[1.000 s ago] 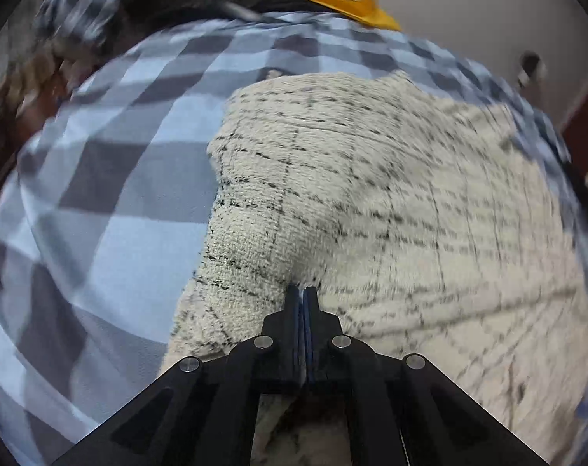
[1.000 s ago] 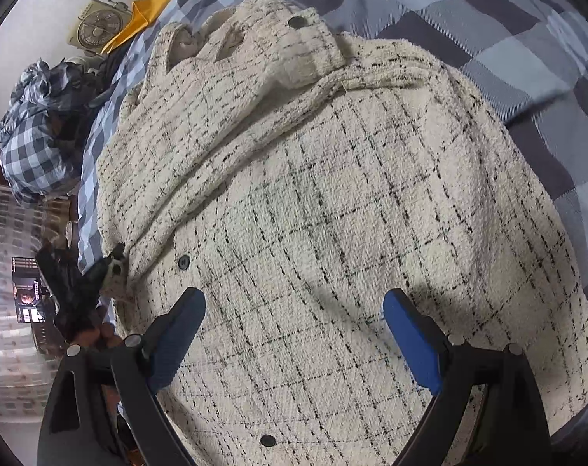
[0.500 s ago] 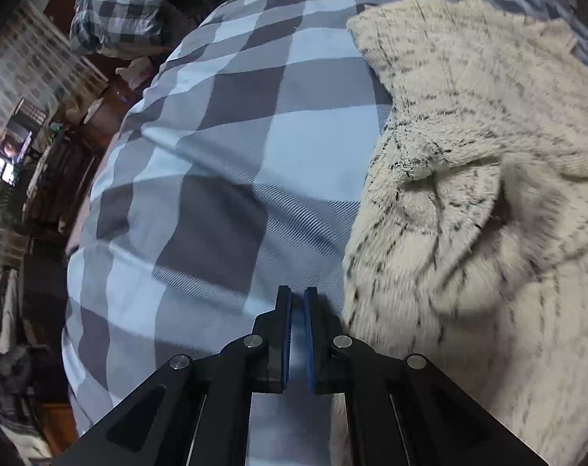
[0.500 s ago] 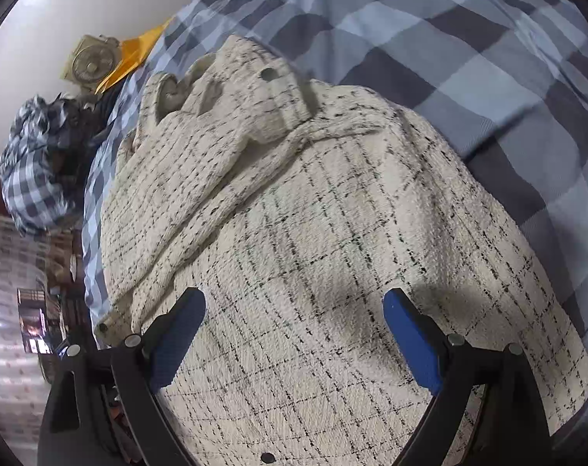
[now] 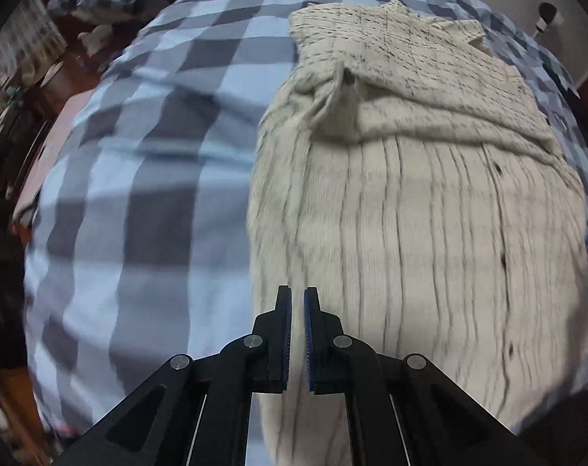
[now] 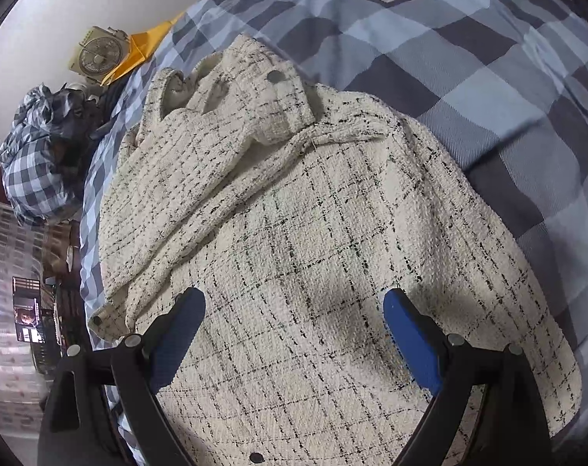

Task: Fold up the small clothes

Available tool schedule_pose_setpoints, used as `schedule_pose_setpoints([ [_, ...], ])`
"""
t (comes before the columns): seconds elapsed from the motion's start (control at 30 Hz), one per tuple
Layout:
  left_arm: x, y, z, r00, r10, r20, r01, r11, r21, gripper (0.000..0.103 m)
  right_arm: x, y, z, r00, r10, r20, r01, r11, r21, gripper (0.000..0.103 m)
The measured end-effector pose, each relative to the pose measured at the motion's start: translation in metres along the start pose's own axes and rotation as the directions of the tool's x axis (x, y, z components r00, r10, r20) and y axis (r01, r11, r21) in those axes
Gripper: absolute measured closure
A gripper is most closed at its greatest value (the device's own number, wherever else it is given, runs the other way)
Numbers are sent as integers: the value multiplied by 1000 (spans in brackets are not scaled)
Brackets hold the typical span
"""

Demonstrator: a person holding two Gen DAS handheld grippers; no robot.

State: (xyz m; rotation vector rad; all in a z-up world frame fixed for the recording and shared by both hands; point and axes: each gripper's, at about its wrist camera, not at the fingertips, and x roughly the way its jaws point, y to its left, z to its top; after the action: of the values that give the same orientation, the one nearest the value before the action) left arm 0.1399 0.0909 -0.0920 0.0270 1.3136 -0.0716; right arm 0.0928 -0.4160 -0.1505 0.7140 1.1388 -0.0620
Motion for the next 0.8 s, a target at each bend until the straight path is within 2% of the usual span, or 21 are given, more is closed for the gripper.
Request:
schedule_pose_setpoints([
  [0.1,-30,3,-34,998,35,47,-33,999,-32,98,-1,2,-10,1000,28,-12,-28,999,-27,12],
  [0.17,-56,4,-60,986,69,150,-64,997,-38,98,-3,4,-20,999,36,-25,-37,998,-50,12],
  [0.2,-64,4,-70,979,71,189,-66,997,-33,98,-3,5,-28,998,49,-43,-52,996,-68,12],
  [0.27,-74,5,-89,972,28,234,-31,999,9,98,-3,6,-41,994,64,-84,-73,992,-102,12],
  [0.33,-75,12,-93,974,-72,215,74,997,-4,98,-9,8,-53,995,44,-88,-56,989,-135,12],
  [0.37,-75,18,-91,963,-175,204,184,983,-28,98,-14,10,-59,997,21,-75,-32,988,-152,12],
  [0.4,-75,22,-89,953,-230,198,245,968,-53,98,-19,11,-64,998,2,-57,-12,986,-166,12],
  [0.43,-75,25,-87,950,-242,199,262,962,-78,98,-24,12,-69,999,-8,-40,0,984,-180,12],
  [0.5,-75,26,-86,945,-243,219,270,958,-101,98,-36,14,-79,1000,-11,-13,8,978,-210,12],
  [0.57,-77,23,-84,944,-235,232,257,964,-71,98,-48,11,-91,1000,-1,3,1,974,-226,12],
  [0.67,-78,12,-85,955,-189,228,200,980,-25,97,-64,4,-104,1000,26,-1,-25,972,-232,12],
  [0.77,-75,6,-88,957,-206,207,210,978,3,97,-80,7,-109,1000,-1,-13,-3,960,-279,12],
  [0.8,-75,4,-88,949,-240,204,243,970,11,97,-84,10,-111,1000,-11,-15,6,954,-301,12],
])
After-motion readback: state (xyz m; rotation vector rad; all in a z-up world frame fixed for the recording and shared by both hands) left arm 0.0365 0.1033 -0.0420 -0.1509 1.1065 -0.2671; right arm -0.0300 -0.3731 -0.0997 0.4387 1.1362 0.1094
